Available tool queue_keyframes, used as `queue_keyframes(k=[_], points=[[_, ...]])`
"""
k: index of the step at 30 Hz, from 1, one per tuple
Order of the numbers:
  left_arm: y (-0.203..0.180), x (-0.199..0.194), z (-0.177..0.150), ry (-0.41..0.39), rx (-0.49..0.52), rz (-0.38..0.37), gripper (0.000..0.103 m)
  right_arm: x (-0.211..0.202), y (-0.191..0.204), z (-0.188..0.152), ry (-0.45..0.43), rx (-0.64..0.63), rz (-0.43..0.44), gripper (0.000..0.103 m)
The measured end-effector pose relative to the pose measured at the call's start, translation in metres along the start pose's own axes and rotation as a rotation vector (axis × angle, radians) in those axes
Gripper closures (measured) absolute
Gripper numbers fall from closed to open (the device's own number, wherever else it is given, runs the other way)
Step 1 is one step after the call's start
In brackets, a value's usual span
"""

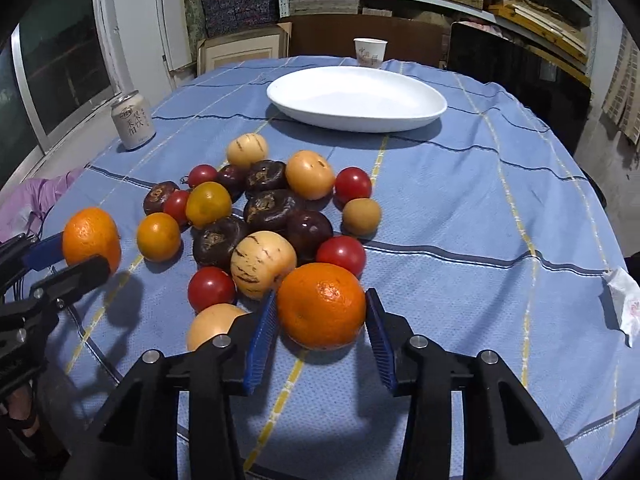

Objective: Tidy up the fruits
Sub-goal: 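Grasp a large orange with the left tool while the right tool grasps another orange, then lower both oranges onto the white plate and open both tools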

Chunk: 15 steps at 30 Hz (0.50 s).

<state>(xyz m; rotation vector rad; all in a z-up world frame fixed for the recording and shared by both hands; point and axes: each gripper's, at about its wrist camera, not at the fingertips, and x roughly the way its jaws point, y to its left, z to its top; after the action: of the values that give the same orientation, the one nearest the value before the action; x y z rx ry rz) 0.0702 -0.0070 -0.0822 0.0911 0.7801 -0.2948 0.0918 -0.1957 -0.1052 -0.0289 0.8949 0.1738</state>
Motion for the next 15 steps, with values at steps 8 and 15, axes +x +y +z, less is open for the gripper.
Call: queue_keyframes(k=[8, 15], points=[[0.003, -0.007, 0.008, -0.028, -0.007, 0.000, 0.057, -0.037, -0.019, 0.004, -0.088, 0.023, -0.002, 0.058], [0.013, -0.015, 0.044, -0.060, -0.025, -0.031, 0.057, -0.062, -0.043, 0.039, -0.176, 0.013, -0.028, 0.058]])
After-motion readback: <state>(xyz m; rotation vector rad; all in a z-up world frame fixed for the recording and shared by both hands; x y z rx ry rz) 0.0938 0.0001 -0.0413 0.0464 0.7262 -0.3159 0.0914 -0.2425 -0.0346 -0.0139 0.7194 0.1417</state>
